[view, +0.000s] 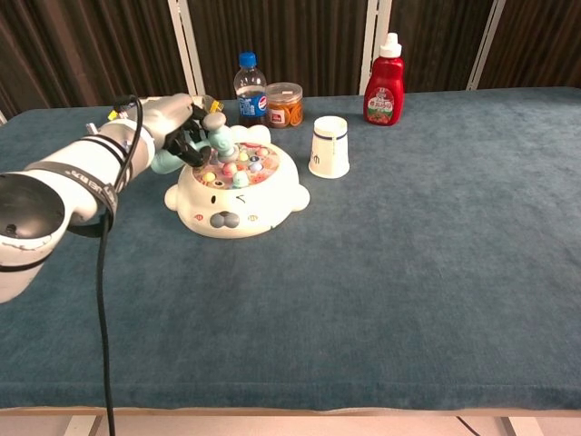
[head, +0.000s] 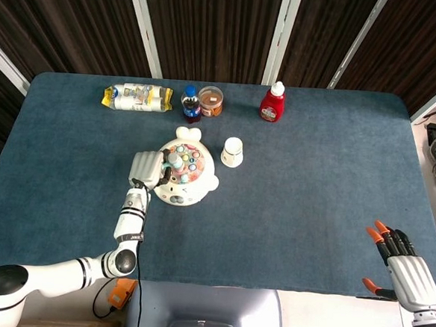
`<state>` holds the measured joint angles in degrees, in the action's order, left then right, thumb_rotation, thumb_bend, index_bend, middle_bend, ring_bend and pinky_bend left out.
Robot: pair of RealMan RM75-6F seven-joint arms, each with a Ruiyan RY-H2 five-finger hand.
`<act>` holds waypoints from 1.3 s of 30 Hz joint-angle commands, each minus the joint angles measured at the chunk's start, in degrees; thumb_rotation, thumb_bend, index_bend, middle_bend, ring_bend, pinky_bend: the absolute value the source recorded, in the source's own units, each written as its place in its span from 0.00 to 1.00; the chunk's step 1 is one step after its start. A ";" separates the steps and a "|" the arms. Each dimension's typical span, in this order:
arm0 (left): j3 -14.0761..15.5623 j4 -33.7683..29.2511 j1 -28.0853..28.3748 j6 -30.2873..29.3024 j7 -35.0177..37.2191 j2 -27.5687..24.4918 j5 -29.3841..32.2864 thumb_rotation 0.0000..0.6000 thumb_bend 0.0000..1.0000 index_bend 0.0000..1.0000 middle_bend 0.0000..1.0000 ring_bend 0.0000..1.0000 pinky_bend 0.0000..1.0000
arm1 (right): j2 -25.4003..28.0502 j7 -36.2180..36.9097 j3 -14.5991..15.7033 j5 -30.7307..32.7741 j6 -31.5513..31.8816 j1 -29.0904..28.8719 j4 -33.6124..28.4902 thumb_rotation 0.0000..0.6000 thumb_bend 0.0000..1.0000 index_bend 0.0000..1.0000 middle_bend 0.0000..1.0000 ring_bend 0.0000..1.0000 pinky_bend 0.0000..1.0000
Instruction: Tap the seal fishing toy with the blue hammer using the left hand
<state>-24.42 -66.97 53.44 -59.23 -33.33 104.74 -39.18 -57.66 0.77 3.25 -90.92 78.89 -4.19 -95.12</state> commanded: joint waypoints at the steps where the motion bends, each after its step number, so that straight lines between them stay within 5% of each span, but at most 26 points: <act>1: -1.15 -1.46 -0.23 -0.71 0.79 -1.84 -0.19 1.00 0.75 0.69 0.89 0.87 1.00 | 0.04 0.03 0.03 -0.07 0.07 0.03 -0.01 1.00 0.34 0.00 0.00 0.00 0.00; 39: 0.19 8.35 2.82 4.47 -1.33 1.56 6.00 1.00 0.75 0.69 0.89 0.87 1.00 | 0.14 0.30 -0.09 0.10 0.36 0.19 -0.10 1.00 0.34 0.00 0.00 0.00 0.00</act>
<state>-24.23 -58.64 56.24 -54.79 -34.63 106.28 -33.21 -57.53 1.06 3.16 -90.82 79.25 -4.01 -95.23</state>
